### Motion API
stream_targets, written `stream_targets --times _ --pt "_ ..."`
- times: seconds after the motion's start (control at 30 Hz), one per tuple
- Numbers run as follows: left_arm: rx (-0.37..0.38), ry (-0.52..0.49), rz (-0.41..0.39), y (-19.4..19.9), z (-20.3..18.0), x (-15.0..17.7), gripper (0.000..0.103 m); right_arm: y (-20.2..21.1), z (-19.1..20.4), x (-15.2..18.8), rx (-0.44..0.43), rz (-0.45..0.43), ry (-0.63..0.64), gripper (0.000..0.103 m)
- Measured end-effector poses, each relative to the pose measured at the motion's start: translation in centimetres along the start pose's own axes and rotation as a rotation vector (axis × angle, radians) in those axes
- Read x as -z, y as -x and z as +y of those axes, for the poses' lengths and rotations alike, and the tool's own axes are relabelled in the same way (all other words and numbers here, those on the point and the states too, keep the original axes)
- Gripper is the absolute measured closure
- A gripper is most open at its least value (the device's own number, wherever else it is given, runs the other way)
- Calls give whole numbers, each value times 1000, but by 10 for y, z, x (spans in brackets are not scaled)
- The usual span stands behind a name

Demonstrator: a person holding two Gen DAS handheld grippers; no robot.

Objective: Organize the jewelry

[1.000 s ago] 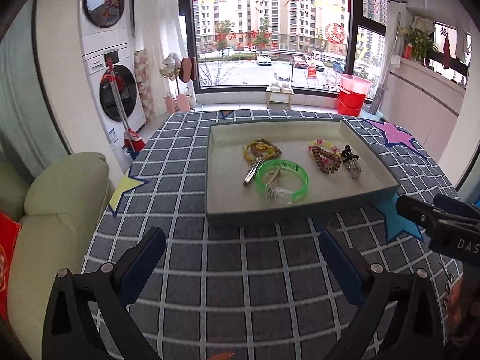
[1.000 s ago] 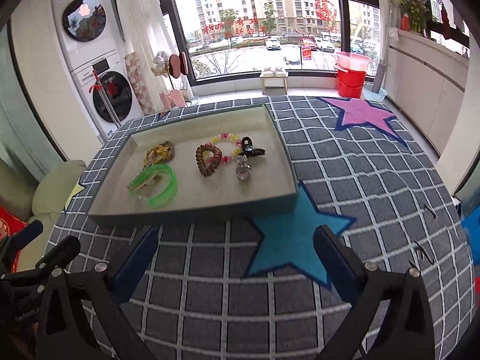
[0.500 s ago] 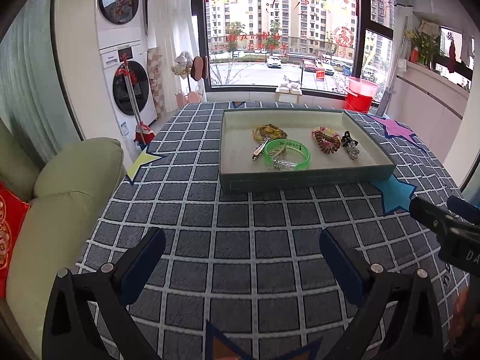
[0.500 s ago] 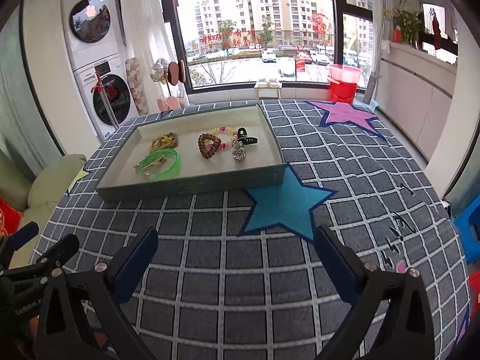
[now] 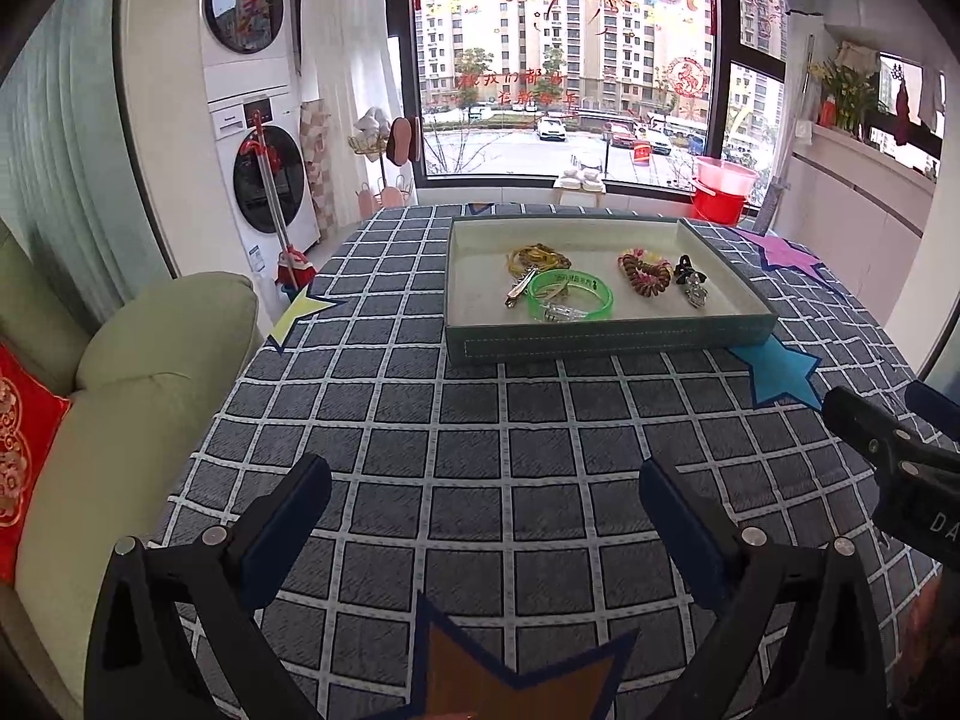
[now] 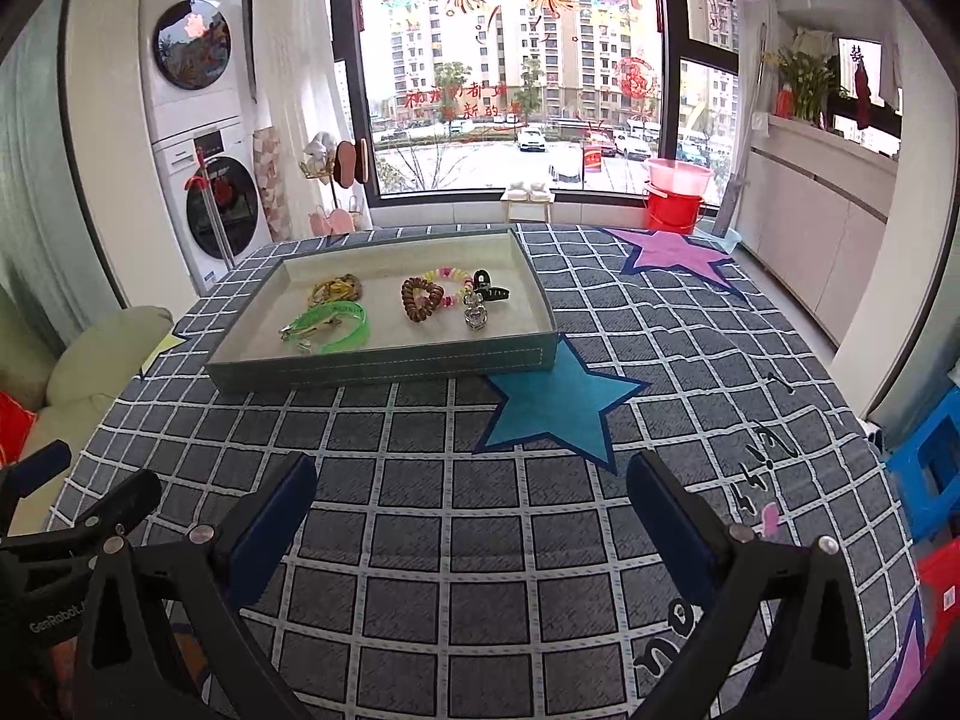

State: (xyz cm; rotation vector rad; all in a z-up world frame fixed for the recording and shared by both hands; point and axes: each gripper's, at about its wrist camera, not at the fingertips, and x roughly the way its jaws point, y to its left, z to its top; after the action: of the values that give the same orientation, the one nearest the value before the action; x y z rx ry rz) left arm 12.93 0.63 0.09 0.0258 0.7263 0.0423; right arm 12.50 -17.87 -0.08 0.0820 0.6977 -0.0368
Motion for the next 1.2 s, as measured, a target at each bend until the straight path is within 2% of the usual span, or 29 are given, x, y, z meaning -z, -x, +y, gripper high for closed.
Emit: stream_targets --times 1.2 --pt "0 -2 2 5 -2 1 0 7 9 -1 -18 4 1 0"
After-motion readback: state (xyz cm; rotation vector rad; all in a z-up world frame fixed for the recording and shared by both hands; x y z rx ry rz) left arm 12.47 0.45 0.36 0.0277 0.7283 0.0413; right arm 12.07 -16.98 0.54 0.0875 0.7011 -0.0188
